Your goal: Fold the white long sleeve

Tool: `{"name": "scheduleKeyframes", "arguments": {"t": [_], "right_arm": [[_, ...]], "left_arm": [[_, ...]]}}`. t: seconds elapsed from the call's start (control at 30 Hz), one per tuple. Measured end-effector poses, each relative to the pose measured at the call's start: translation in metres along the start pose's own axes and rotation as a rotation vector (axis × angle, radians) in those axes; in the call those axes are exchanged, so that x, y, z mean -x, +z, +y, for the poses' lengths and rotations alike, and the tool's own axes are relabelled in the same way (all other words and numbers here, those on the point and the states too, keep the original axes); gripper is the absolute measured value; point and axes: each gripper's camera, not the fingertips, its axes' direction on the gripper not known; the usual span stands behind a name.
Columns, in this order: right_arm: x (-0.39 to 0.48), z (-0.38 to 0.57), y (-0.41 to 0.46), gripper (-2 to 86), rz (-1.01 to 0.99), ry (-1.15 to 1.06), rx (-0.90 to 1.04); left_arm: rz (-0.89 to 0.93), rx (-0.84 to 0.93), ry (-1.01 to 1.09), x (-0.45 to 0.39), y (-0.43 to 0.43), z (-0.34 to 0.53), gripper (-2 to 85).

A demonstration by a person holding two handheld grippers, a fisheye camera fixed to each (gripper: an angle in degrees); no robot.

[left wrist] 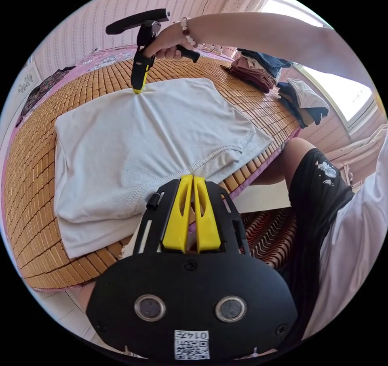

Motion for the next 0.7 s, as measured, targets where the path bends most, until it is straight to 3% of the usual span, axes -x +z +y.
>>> {"name": "scheduleKeyframes", "arguments": {"t": [0.07,0.17,0.23,0.3,0.43,0.57,0.7], "right_arm": [[-0.007,0.012,0.002,-0.2,-0.026,0.007,-0.046],[-0.015,0.067,-0.008,0.0,-0.085,0.062,-0.281],[-0.014,0.139,-0.008,0.3,-0.140,0.100,-0.465],[-0.014,0.199,0.007,0.9,-0.156,0.176,-0.528],[-0.004,0.328,0.074,6.7,-0.163,0.430,-0.477],[0.014,0.400,0.132,10.2,-0.281,0.564,-0.398],[0.019,0.440,0.169,4.7,-0.385,0.621,-0.459]], "left_arm": [[-0.013,-0.006,0.016,-0.008,0.001,0.001,-0.9],[-0.022,-0.032,0.074,-0.021,-0.004,-0.001,-0.6],[-0.016,-0.099,0.123,-0.031,-0.011,-0.001,-0.1],[0.001,-0.167,0.179,-0.043,-0.016,-0.003,1.8],[0.089,-0.221,0.280,-0.072,-0.017,-0.018,7.1],[0.143,-0.221,0.345,-0.102,-0.001,-0.035,11.4],[0.073,-0.180,0.402,-0.126,0.021,-0.053,15.5]]}}
